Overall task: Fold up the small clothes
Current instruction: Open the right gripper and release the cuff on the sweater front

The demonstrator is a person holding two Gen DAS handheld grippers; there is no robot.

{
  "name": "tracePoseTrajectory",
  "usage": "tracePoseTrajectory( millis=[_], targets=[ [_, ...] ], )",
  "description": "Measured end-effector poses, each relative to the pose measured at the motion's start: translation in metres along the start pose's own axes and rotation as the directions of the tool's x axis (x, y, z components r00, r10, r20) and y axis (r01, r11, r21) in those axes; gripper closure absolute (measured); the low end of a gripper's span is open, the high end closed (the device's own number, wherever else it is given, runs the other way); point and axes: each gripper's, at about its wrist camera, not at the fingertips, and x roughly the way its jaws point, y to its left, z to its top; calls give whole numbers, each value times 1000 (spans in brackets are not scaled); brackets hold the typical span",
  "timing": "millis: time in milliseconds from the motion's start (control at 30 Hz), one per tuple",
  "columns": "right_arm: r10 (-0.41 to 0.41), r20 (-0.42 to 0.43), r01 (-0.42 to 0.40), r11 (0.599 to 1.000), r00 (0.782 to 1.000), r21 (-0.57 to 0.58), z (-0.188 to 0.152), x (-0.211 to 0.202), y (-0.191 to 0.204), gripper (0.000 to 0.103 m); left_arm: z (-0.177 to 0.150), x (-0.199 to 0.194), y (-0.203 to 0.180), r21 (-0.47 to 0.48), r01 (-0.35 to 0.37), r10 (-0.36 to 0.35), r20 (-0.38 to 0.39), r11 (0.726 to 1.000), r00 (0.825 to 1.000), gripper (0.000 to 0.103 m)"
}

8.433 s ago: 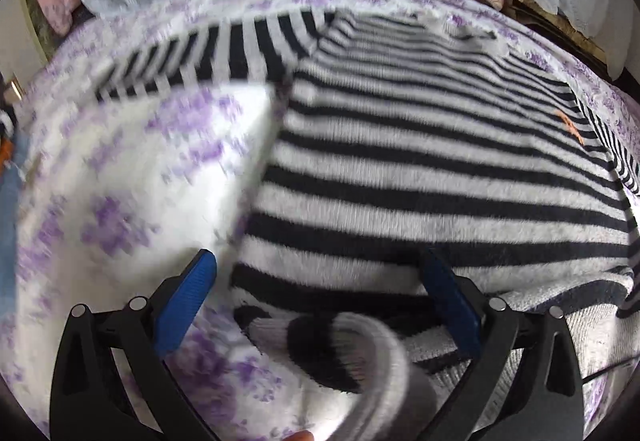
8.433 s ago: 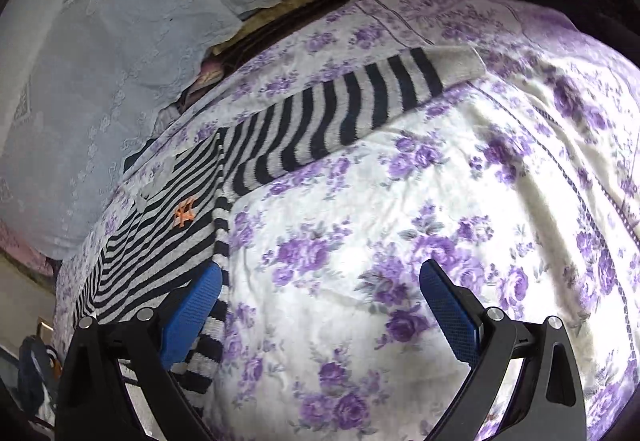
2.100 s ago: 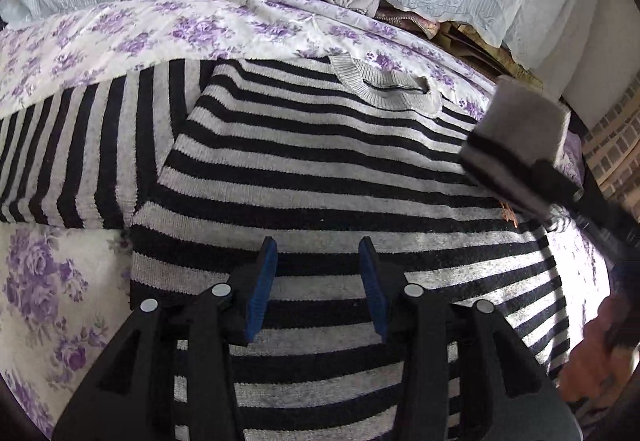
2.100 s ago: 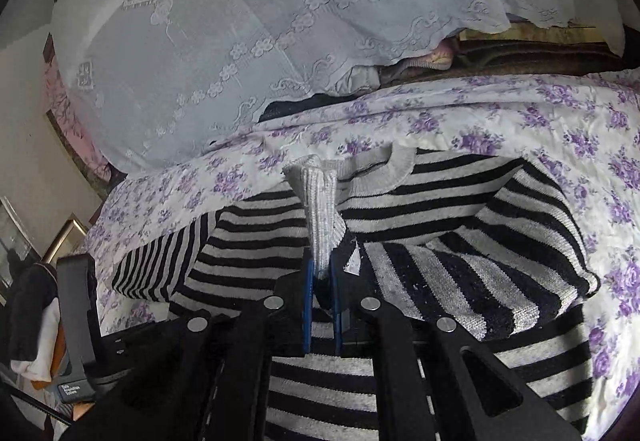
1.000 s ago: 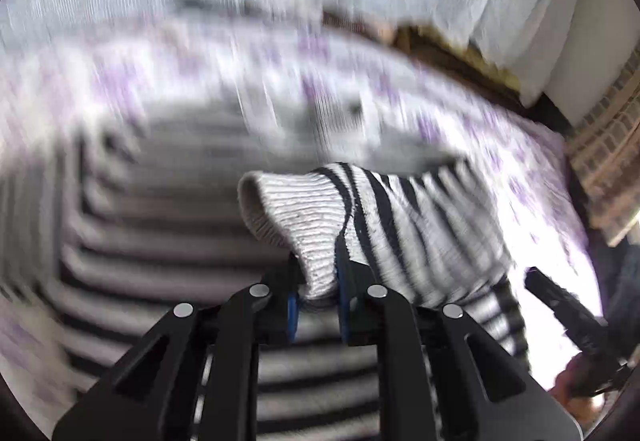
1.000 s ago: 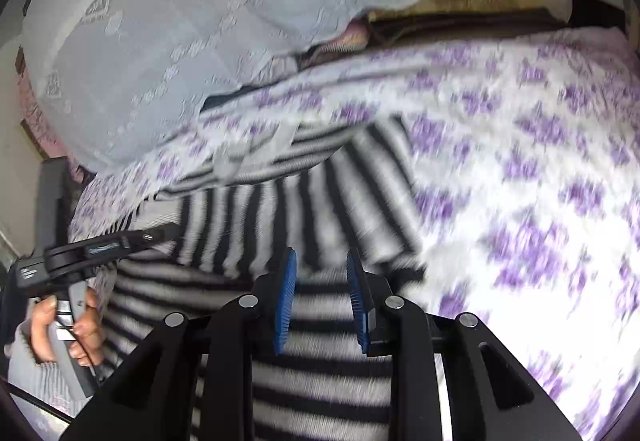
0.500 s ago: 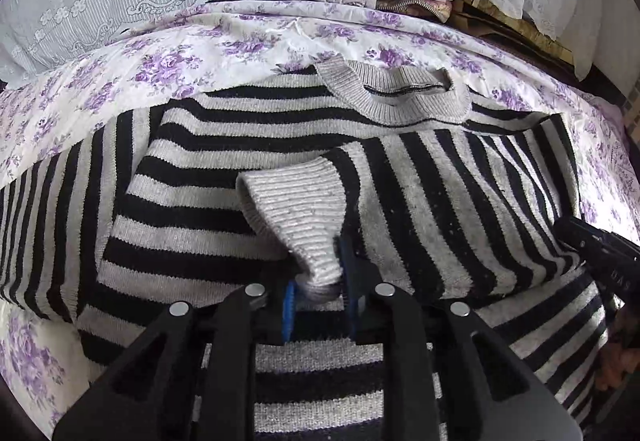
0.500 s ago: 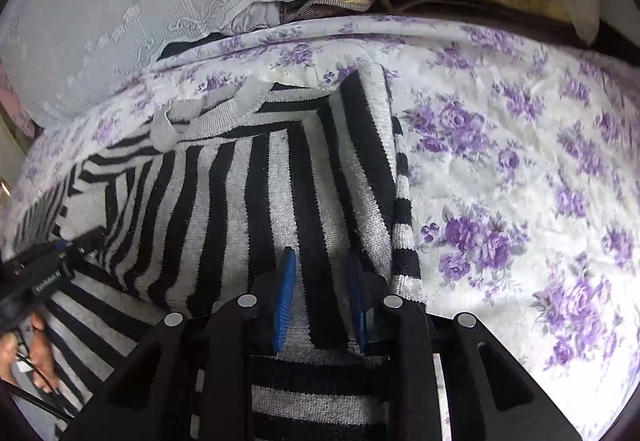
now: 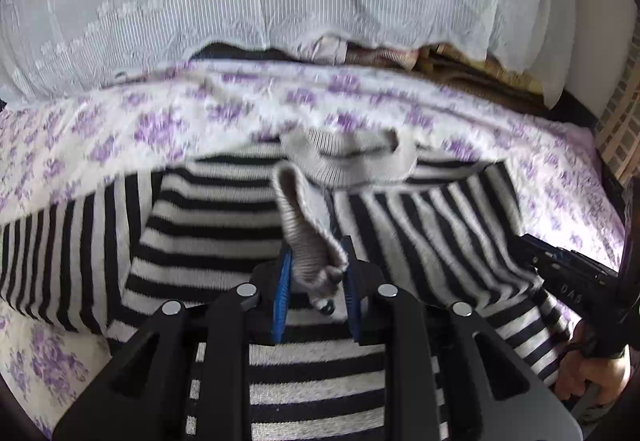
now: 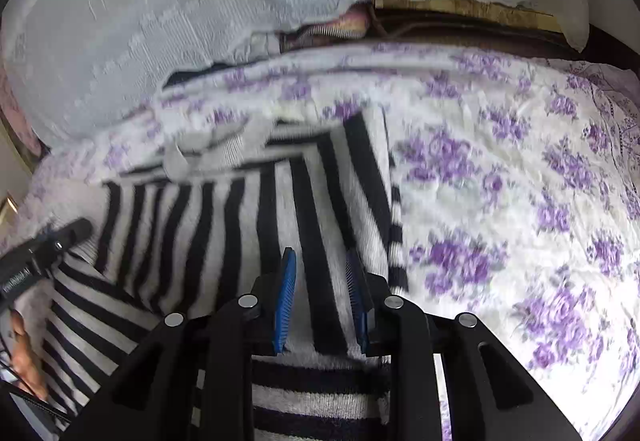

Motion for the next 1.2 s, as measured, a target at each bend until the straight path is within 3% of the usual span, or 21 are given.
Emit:
tracePoseTrajectory(
  millis=[133, 233, 333, 367, 433, 500, 667, 700, 767, 867, 1000, 1067, 1200],
  targets=[
    [7, 14, -7, 999, 1000, 53, 24, 4, -7, 77, 10, -3, 7, -42, -33, 35, 44, 999, 998, 81],
    [1, -45, 1, 999, 999, 53, 28, 27, -2, 75, 9, 1, 10, -63, -38, 41, 50, 997, 998, 81],
    [-24, -134, 28, 999, 991, 24, 17, 62, 2, 77, 0, 4, -1, 12, -53, 53, 54, 999, 997, 78],
    [-31, -110, 33, 999, 993, 13, 14, 63, 3, 77, -4, 12, -5, 43, -57, 56, 21, 997, 998, 74],
    [-39, -103, 40, 999, 994, -1, 14, 58, 6, 77, -13, 35, -6, 81, -83, 88, -63, 993, 994, 72],
    [-8, -96, 11, 999, 995, 31, 14, 49, 3, 77, -19, 48, 3, 57, -109, 115, -115, 992, 987, 73],
    [60, -19, -59, 997, 998, 43, -3, -1, -5, 76, -22, 32, 20, 1, -105, 105, -98, 994, 990, 73],
    [75, -20, -74, 997, 997, 38, -8, -6, -5, 75, -23, 22, 19, -5, -73, 72, -76, 997, 994, 73],
    [99, -60, -98, 995, 993, 20, -18, -5, -3, 73, -25, 15, 14, 12, -47, 47, -63, 999, 997, 60],
    [92, -118, -93, 996, 989, 2, -34, 11, 2, 72, -40, 41, 5, 56, -77, 86, -172, 995, 981, 46],
    [80, -105, -82, 997, 991, -14, -37, 0, 5, 72, -49, 40, 4, 77, -93, 104, -153, 993, 983, 45],
    [97, -83, -96, 995, 992, 15, -34, -8, 0, 73, -46, 29, 9, 40, -62, 67, -137, 997, 988, 46],
    [137, 26, -139, 989, 990, 49, 7, -28, -5, 73, -27, 20, 8, 24, -18, 20, -89, 1000, 996, 46]
  ],
)
